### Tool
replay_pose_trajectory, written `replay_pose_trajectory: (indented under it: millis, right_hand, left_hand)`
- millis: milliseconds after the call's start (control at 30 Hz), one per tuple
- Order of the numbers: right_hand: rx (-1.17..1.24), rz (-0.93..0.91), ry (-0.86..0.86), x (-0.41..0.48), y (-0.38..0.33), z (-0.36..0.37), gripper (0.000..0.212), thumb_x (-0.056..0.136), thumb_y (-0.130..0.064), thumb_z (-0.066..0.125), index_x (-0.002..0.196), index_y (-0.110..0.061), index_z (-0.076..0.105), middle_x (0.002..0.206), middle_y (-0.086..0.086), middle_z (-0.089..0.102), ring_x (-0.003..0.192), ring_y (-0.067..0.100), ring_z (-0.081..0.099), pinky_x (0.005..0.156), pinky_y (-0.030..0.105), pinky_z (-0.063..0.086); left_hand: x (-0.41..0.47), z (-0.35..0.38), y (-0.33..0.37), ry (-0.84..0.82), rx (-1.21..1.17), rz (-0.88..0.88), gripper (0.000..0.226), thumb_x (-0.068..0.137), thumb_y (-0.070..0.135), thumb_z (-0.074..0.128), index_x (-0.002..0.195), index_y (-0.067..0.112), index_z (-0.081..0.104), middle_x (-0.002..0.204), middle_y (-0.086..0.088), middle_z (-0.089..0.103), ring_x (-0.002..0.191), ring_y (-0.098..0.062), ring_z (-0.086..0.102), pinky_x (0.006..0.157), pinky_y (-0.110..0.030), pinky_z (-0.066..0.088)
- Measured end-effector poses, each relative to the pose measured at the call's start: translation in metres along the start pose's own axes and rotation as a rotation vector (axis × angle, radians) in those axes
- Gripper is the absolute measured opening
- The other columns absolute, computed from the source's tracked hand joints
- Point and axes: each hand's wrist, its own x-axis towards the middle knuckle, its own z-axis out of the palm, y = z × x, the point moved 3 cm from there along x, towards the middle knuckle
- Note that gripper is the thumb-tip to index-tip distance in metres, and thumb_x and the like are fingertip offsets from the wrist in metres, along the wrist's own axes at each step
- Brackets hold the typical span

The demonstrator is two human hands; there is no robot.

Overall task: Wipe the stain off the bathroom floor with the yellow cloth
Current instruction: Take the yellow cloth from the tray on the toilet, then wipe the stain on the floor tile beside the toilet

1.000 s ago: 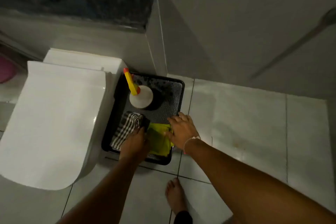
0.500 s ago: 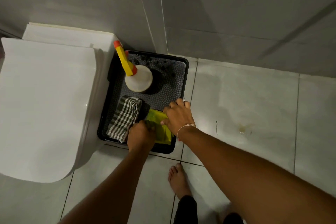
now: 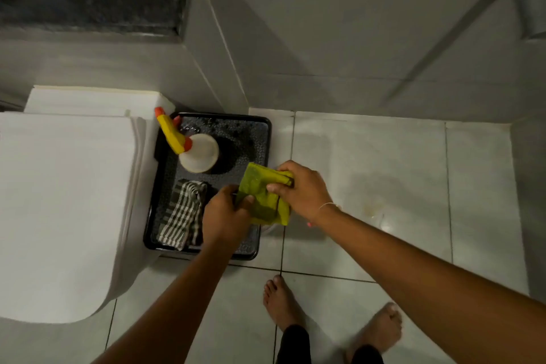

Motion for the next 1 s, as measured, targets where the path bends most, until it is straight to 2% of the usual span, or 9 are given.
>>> replay_pose_trajectory:
  millis: [200,267,367,467,567,667,800,933,1000]
  right_hand:
    - [0.750,0.307,0.082,-0.043,0.071,-0.096,0.031,0.071,-0.013,0.083,0.097,-0.011,0.067,0.089,0.006,0.074,0.083,0.019,0.071,0.067,0.027,0.059]
    - [0.959,0.444,0.036,-0.064,0.110,-0.111,0.035,0.070,-0.017,0.081,0.102,-0.009,0.070,0.098,0.010,0.077,0.094,0.027,0.072,0.076,0.035,0.061]
    - [1.085,0.626,-0.003,-0.093,0.173,-0.114,0.038,0.072,-0.018,0.077,0.109,-0.009,0.071,0.105,0.014,0.076,0.097,0.030,0.072,0.087,0.046,0.057]
    - [1.008,0.733,0.109,-0.117,0.245,-0.102,0.027,0.082,-0.009,0.070,0.109,-0.010,0.070,0.106,0.018,0.074,0.093,0.033,0.072,0.080,0.045,0.060]
    - [0.902,0.765,0.243,-0.128,0.309,-0.075,0.019,0.085,-0.006,0.068,0.103,-0.013,0.070,0.106,0.017,0.073,0.095,0.035,0.070,0.082,0.048,0.059]
    - [0.570,0.685,0.419,-0.126,0.368,-0.048,0.021,0.087,-0.008,0.066,0.105,-0.018,0.069,0.104,0.015,0.073,0.099,0.035,0.067,0.089,0.047,0.056]
    - [-0.036,0.510,0.488,-0.106,0.434,-0.004,0.043,0.090,-0.011,0.060,0.131,-0.025,0.057,0.126,0.003,0.067,0.112,0.026,0.065,0.093,0.040,0.055]
    - [-0.437,0.352,0.364,-0.069,0.478,0.040,0.081,0.075,0.011,0.061,0.145,-0.021,0.036,0.148,0.004,0.047,0.137,0.032,0.041,0.102,0.049,0.049]
    - [-0.545,0.265,0.285,-0.060,0.494,0.058,0.084,0.066,0.010,0.066,0.142,-0.016,0.043,0.146,0.008,0.048,0.137,0.037,0.039,0.109,0.054,0.040]
  left_hand:
    - [-0.026,0.091,0.070,-0.210,-0.274,0.016,0.007,0.086,0.017,0.069,0.089,0.020,0.063,0.082,-0.002,0.071,0.077,-0.019,0.068,0.072,-0.038,0.054]
    - [-0.038,0.134,0.083,-0.300,-0.304,-0.003,0.016,0.085,0.011,0.069,0.078,0.023,0.061,0.076,-0.003,0.069,0.071,-0.019,0.065,0.069,-0.037,0.053]
    - [-0.054,0.198,0.081,-0.439,-0.257,-0.035,0.006,0.086,0.012,0.068,0.090,0.010,0.065,0.085,-0.014,0.069,0.073,-0.023,0.064,0.065,-0.034,0.055]
    - [-0.063,0.267,0.055,-0.549,-0.147,-0.073,0.018,0.087,0.015,0.067,0.102,0.006,0.064,0.087,-0.013,0.070,0.078,-0.028,0.067,0.074,-0.043,0.059]
    - [-0.060,0.325,0.016,-0.643,0.071,0.001,0.022,0.088,0.021,0.063,0.110,0.019,0.064,0.098,-0.003,0.073,0.081,-0.015,0.068,0.078,-0.033,0.058]
    - [-0.031,0.366,-0.030,-0.577,0.486,0.292,0.048,0.090,0.030,0.056,0.137,0.027,0.045,0.145,-0.002,0.048,0.129,-0.022,0.048,0.105,-0.037,0.042]
    - [0.049,0.398,-0.075,-0.415,0.819,0.543,0.065,0.094,0.029,0.044,0.152,0.018,0.017,0.164,-0.009,0.009,0.150,-0.030,0.008,0.118,-0.052,0.019]
    - [0.129,0.419,-0.099,-0.303,0.959,0.719,0.066,0.092,0.029,0.037,0.153,0.009,0.018,0.162,-0.016,0.013,0.150,-0.034,0.009,0.119,-0.053,0.018]
    - [0.159,0.426,-0.104,-0.248,0.955,0.775,0.065,0.093,0.033,0.036,0.151,0.007,0.023,0.160,-0.019,0.020,0.148,-0.037,0.015,0.116,-0.055,0.020]
